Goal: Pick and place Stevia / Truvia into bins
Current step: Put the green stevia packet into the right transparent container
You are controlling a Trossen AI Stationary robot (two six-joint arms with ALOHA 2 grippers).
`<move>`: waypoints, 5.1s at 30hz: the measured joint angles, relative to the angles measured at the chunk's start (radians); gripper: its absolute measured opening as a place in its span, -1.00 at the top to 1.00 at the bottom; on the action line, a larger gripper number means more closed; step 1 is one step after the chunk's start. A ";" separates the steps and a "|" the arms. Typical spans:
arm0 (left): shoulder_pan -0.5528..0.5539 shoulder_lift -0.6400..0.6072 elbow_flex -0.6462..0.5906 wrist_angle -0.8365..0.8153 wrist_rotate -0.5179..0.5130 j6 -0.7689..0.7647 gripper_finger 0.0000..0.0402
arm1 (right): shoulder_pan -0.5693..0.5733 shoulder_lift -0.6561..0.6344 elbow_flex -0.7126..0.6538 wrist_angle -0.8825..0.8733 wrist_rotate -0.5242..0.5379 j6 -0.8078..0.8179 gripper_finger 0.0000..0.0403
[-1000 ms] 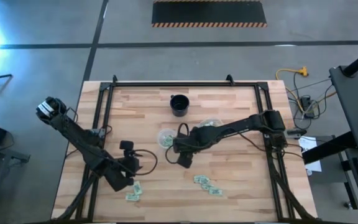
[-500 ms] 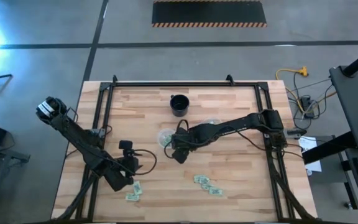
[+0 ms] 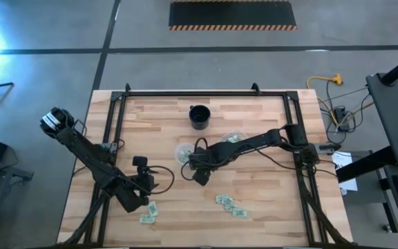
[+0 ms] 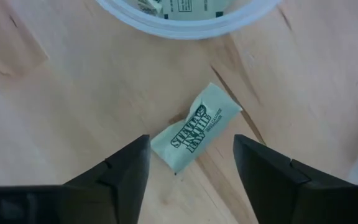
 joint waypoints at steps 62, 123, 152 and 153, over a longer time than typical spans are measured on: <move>0.000 0.000 -0.003 0.009 -0.004 0.001 -0.03 | -0.005 0.072 0.000 0.005 -0.035 0.009 0.12; 0.002 0.000 -0.004 0.010 -0.019 0.006 -0.04 | 0.013 -0.194 -0.003 -0.341 0.197 -0.009 0.81; 0.004 0.000 -0.004 0.026 -0.091 0.035 -0.04 | -0.118 -0.219 -0.230 -0.410 0.340 -0.135 0.81; 0.004 0.000 -0.003 0.026 -0.092 0.035 -0.04 | -0.118 -0.219 -0.233 -0.404 0.341 -0.142 0.81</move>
